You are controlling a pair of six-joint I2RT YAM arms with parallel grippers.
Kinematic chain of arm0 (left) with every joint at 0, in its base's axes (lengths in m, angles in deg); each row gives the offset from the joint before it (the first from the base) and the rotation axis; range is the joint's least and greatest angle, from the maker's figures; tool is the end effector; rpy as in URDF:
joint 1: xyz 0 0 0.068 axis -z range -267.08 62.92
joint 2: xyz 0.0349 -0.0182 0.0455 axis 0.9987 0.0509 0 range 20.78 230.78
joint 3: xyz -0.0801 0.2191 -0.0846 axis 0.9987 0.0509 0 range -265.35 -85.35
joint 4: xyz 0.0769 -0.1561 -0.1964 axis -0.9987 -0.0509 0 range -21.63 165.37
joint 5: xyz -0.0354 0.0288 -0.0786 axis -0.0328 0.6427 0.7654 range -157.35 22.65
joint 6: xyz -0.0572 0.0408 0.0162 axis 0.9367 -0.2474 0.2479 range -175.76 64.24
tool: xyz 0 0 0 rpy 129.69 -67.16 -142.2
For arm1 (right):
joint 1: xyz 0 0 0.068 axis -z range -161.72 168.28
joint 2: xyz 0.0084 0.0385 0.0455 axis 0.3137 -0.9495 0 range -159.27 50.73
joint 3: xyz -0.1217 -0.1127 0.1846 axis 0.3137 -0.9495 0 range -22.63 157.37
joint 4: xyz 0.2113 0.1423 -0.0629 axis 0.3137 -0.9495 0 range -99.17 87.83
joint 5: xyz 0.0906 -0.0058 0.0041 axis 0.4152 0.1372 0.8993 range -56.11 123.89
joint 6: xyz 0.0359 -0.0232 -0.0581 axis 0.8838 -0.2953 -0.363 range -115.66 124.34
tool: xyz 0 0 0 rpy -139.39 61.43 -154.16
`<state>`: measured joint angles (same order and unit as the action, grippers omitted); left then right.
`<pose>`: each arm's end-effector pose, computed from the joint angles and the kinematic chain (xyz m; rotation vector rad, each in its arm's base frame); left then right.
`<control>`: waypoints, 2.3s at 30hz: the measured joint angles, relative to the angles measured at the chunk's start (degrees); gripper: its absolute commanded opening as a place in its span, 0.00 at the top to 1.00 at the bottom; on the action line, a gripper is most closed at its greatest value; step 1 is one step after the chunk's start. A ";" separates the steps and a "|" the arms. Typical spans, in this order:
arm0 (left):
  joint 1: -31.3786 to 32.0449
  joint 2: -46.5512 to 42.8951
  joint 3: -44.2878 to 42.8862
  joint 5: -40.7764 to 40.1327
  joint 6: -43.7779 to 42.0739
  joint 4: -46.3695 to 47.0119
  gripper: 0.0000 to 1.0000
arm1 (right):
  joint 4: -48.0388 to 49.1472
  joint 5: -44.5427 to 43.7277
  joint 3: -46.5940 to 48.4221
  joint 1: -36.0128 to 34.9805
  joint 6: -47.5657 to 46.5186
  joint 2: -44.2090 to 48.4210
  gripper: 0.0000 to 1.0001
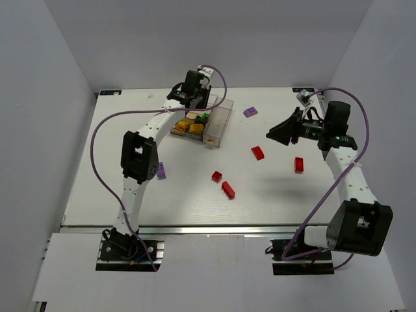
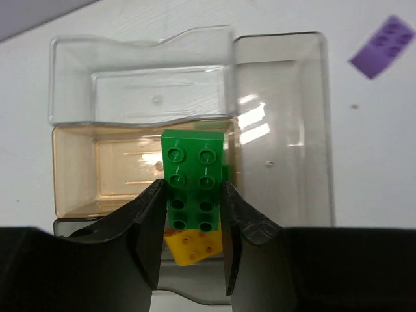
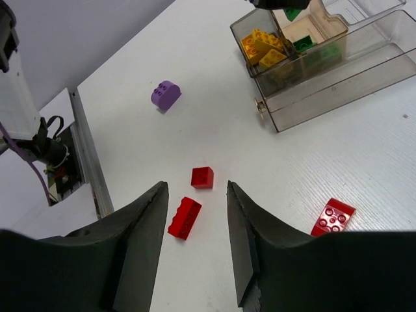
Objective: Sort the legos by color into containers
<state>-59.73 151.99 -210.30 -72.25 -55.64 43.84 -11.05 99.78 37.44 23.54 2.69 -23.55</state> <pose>0.4762 -0.2405 0.2439 0.4799 2.1806 -0.1671 0.3028 0.0268 0.3023 -0.6748 1.7234 1.0328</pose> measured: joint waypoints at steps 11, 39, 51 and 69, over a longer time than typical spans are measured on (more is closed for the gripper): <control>-2.03 0.79 4.44 -10.84 16.57 3.82 1.00 | -0.02 1.22 0.00 0.11 0.00 -0.02 0.54; -9.60 0.68 15.91 -0.37 74.75 12.72 0.45 | -0.04 4.55 0.00 1.49 0.09 -0.07 0.55; -9.62 0.66 15.93 5.86 73.79 17.49 1.00 | -0.42 4.79 0.00 1.53 -0.35 -0.42 0.45; -11.17 -46.82 50.42 14.10 22.36 10.34 0.02 | -16.20 -45.81 8.46 -15.37 -23.32 -19.91 0.11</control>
<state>-70.89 105.18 -159.87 -58.16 -33.28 54.18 -27.25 53.97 45.90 8.17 -20.63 -43.46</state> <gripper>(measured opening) 0.972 0.892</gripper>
